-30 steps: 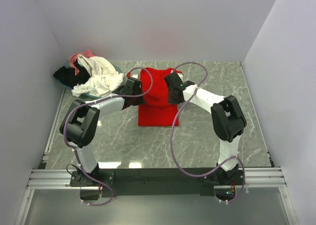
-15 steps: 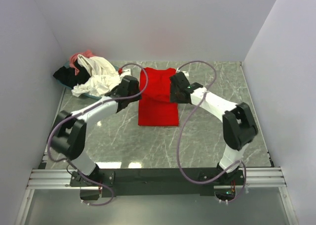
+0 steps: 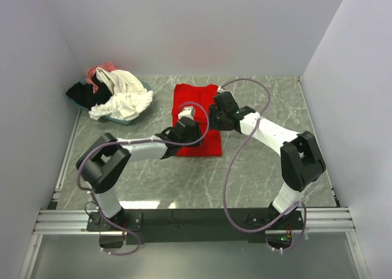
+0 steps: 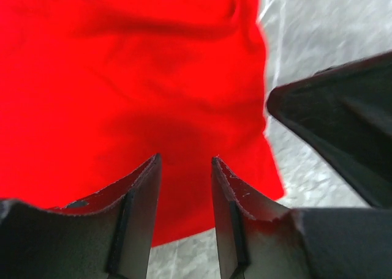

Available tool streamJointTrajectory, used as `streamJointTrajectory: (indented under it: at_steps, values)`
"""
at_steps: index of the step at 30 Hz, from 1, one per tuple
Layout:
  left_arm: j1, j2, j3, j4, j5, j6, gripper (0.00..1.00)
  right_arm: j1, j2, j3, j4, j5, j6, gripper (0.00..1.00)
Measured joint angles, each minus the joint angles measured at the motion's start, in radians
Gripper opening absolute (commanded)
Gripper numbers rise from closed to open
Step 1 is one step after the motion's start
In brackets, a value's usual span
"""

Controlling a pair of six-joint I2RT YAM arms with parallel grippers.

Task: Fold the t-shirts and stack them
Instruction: Fold the tshirt

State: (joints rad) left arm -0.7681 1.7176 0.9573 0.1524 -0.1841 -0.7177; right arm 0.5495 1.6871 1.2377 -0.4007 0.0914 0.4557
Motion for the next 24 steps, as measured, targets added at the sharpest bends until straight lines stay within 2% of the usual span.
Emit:
streamJointTrajectory:
  at_steps: [6, 18, 24]
  values:
    - [-0.016, 0.100, -0.031, 0.067, 0.031, -0.037, 0.43, 0.000, 0.061, 0.011, 0.005, -0.049, -0.001, 0.55]
    - [-0.068, 0.091, -0.107, 0.187, -0.017, -0.077, 0.43, -0.003, 0.298, 0.191, -0.055, -0.027, -0.009, 0.55]
    - [-0.111, 0.066, -0.165, 0.233, -0.053, -0.105, 0.43, -0.036, 0.314, 0.238, -0.094, 0.023, -0.018, 0.55]
